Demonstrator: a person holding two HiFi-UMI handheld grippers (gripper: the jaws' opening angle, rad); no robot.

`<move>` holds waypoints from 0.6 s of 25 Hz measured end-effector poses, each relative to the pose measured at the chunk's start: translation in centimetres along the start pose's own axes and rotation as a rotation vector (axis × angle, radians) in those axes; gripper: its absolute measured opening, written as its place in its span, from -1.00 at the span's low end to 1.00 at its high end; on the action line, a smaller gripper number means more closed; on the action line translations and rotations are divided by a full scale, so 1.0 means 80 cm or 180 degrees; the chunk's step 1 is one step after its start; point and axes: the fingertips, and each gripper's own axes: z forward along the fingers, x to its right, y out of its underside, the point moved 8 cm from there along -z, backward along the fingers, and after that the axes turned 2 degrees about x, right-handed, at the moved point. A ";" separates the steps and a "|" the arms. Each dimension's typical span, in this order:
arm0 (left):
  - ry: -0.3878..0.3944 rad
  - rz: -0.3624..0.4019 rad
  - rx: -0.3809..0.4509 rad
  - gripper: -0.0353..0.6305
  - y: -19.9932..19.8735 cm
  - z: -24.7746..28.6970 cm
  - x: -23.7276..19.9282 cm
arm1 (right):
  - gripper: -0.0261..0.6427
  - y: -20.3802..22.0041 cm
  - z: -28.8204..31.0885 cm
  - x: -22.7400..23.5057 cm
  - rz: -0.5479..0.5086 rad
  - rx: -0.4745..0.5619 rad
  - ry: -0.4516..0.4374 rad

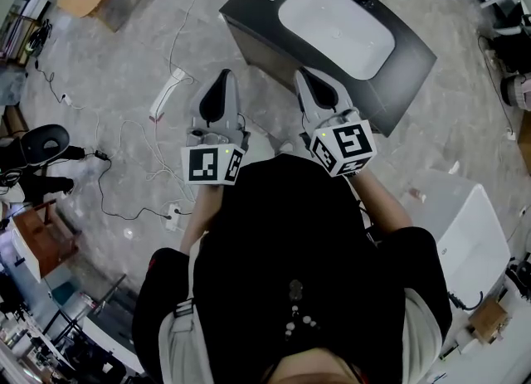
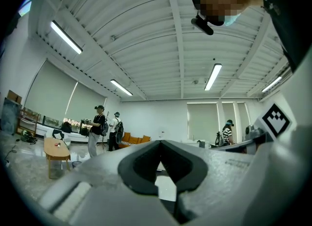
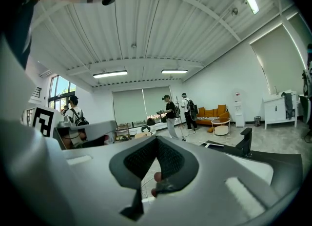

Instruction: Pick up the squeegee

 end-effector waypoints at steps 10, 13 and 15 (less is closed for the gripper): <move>-0.0015 0.0000 0.0014 -0.89 0.008 0.042 -0.016 | -0.92 -0.004 0.028 0.028 -0.0003 -0.0010 0.0039; 0.0027 -0.0014 0.0000 -0.89 0.009 0.061 -0.027 | -0.92 -0.007 0.043 0.036 0.0015 0.0011 0.0092; 0.0057 -0.0020 -0.0026 -0.89 0.012 0.077 -0.034 | -0.92 -0.008 0.053 0.043 0.0037 0.0014 0.0134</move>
